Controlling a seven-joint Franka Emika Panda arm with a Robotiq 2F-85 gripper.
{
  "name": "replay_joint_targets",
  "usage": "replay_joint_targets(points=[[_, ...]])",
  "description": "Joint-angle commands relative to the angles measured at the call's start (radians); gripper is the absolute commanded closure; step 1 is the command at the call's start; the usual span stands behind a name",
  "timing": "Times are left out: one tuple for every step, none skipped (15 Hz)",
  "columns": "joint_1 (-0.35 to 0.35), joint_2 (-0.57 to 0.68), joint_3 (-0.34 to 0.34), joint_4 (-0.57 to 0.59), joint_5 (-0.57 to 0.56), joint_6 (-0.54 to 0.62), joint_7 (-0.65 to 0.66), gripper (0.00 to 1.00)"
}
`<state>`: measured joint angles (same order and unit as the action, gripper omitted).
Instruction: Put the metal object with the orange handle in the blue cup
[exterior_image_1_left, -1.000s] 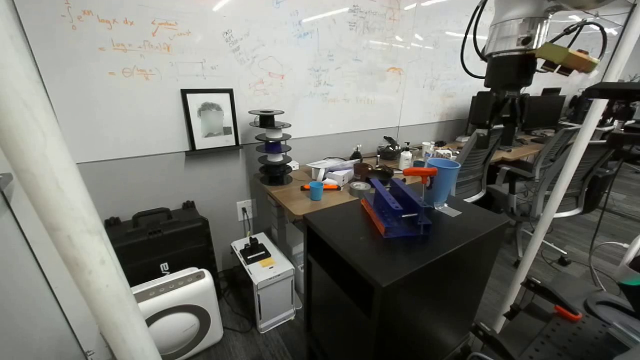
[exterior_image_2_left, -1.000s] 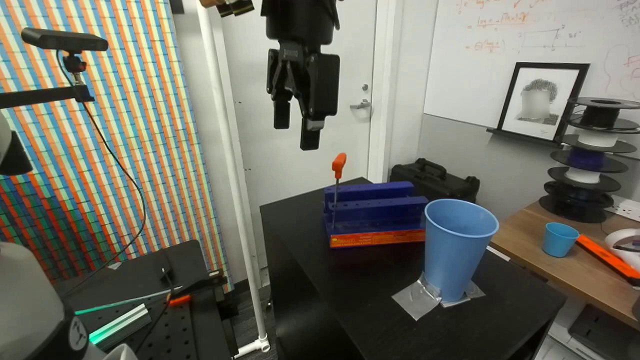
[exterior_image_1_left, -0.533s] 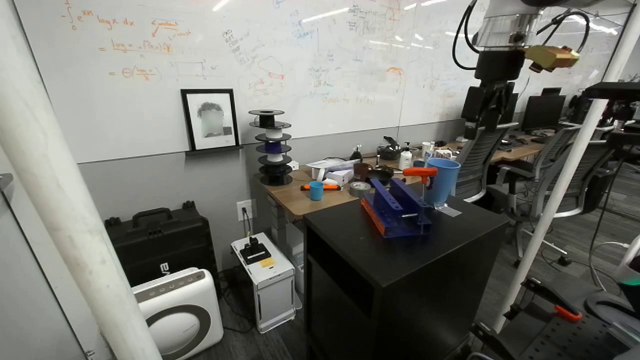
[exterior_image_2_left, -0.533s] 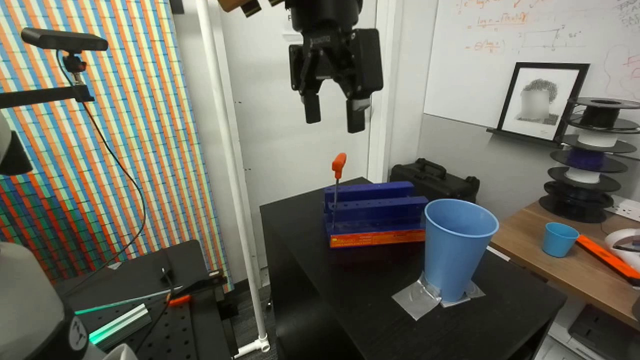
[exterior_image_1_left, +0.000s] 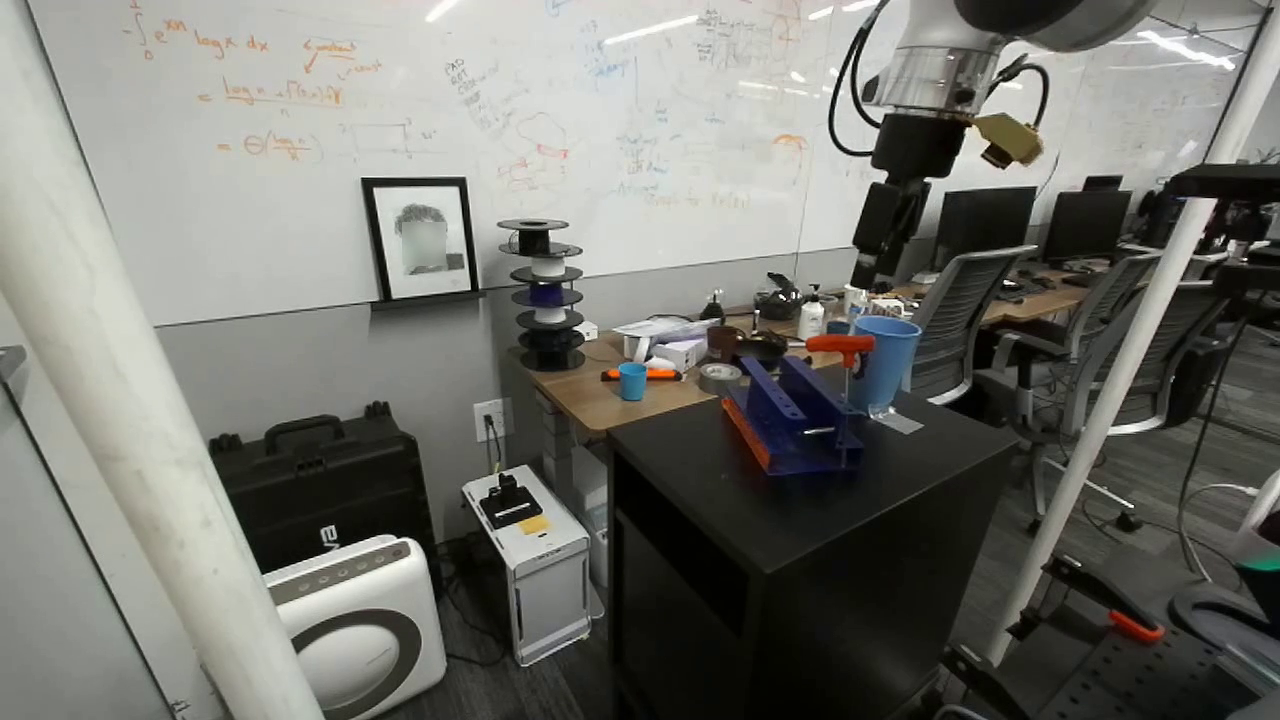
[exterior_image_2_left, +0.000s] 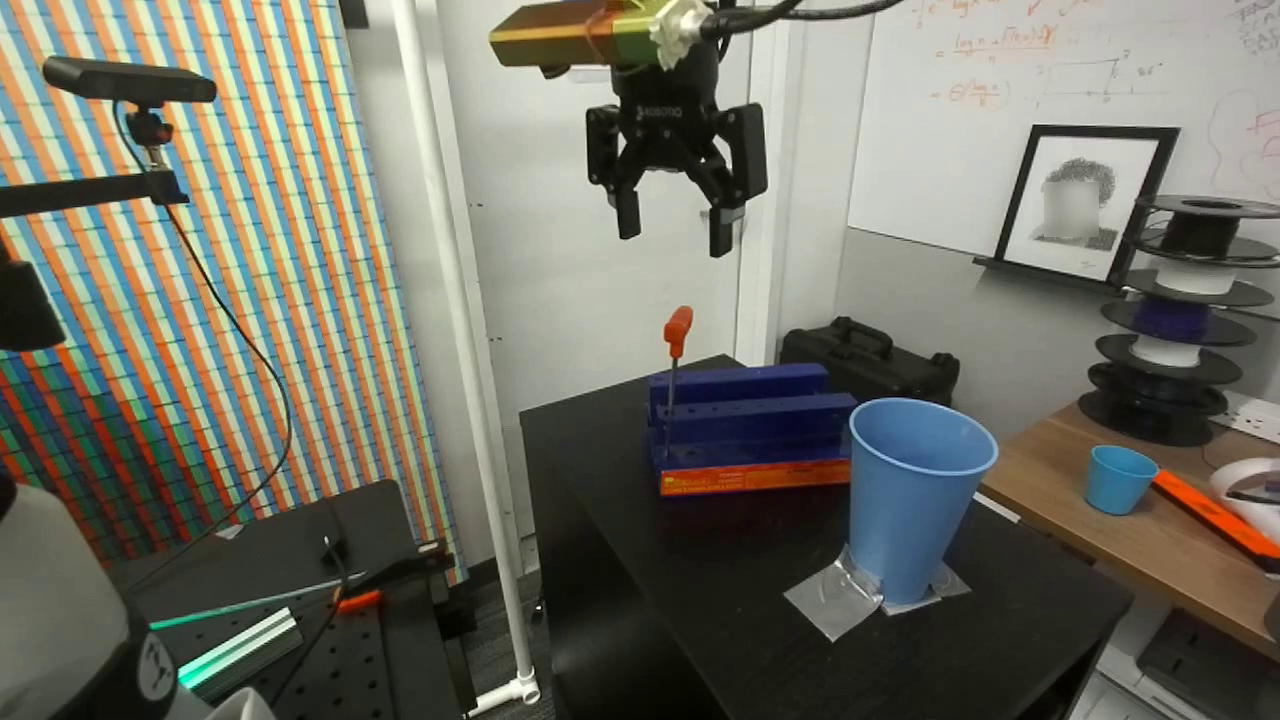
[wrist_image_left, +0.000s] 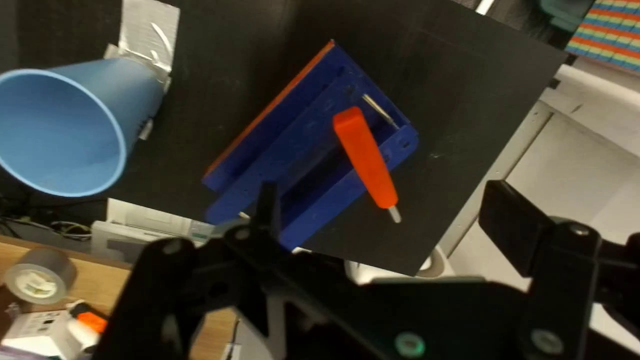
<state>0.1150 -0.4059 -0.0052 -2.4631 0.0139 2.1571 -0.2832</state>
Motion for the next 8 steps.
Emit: replay_joint_targets(points=[[0.038, 0.063, -0.032, 0.043, 0.076, -0.016, -0.129, 0.0], [0.032, 0.08, -0.035, 0.045, 0.075, -0.022, -0.149, 0.0], [0.025, 0.092, -0.037, 0.045, 0.07, -0.028, -0.167, 0.0], [0.017, 0.103, -0.039, 0.038, 0.055, -0.025, -0.178, 0.0], [0.014, 0.115, -0.044, 0.036, 0.057, -0.026, -0.194, 0.0], [0.012, 0.125, -0.046, 0.032, 0.059, -0.022, -0.205, 0.0], [0.011, 0.134, -0.048, 0.031, 0.064, -0.019, -0.22, 0.0], [0.011, 0.136, -0.045, 0.022, 0.061, -0.001, -0.226, 0.0]])
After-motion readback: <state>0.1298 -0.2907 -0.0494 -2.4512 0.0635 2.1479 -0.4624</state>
